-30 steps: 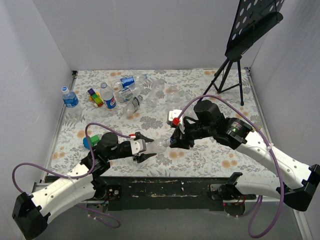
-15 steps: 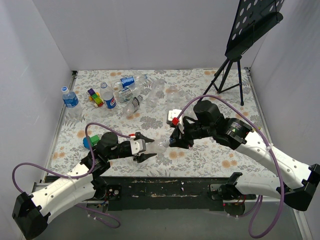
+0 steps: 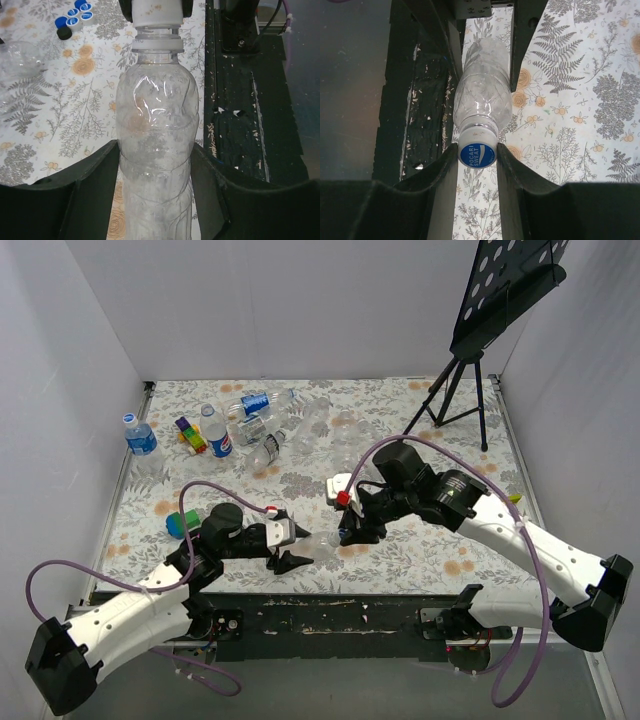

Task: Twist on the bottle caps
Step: Screw the bottle cap onto the plastic bottle.

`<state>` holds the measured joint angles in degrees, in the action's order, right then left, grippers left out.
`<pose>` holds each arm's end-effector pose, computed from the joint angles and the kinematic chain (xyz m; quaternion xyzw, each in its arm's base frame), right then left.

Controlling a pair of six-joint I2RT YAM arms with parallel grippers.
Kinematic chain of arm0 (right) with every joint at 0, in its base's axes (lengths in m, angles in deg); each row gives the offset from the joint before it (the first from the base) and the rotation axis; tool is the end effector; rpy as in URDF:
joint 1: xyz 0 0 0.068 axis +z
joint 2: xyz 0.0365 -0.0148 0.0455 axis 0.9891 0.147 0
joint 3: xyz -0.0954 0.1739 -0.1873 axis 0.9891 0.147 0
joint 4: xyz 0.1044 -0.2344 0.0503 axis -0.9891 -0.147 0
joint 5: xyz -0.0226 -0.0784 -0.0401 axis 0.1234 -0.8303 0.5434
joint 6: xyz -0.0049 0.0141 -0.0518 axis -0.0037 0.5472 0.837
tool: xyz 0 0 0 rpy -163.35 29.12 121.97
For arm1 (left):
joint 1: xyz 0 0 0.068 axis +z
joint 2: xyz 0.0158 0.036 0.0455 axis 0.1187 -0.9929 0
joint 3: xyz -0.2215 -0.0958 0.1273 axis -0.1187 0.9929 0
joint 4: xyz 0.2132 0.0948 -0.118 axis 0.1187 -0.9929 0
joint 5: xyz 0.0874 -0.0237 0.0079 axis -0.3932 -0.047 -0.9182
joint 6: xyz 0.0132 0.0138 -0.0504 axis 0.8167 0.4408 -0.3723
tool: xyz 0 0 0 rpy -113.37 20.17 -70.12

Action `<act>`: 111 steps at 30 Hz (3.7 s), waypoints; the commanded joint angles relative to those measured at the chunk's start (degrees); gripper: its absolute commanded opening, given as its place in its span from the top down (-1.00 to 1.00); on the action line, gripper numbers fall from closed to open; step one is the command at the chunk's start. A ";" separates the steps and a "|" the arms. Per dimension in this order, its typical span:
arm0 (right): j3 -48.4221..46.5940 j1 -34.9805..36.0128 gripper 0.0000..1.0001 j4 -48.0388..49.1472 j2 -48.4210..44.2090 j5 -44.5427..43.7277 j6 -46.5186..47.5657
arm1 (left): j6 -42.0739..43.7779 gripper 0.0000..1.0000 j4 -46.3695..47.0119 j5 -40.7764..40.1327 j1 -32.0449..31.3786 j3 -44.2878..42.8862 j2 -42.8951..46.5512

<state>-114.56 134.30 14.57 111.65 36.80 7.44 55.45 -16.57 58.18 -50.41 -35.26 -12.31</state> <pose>0.1295 0.2019 0.3520 -0.6529 0.5855 0.3345 0.3450 0.1079 -0.1332 0.2358 0.3394 0.7066 -0.5233 0.3342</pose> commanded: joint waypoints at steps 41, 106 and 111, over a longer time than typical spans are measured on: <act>-4.61 1.56 -0.37 11.50 4.22 -27.83 -52.09 | 3.18 0.03 24.62 -22.53 0.44 1.08 -5.26; -2.59 -11.53 -0.06 14.23 -1.94 8.29 -9.62 | -15.11 0.03 26.19 0.85 4.57 -2.96 -11.15; -2.59 -11.53 0.21 14.23 -1.86 8.82 -9.71 | -15.11 0.03 26.28 1.20 4.48 -2.88 -11.24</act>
<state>-117.38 122.87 26.73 109.59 44.93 -2.33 40.10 9.05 58.49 -46.24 -37.03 -24.42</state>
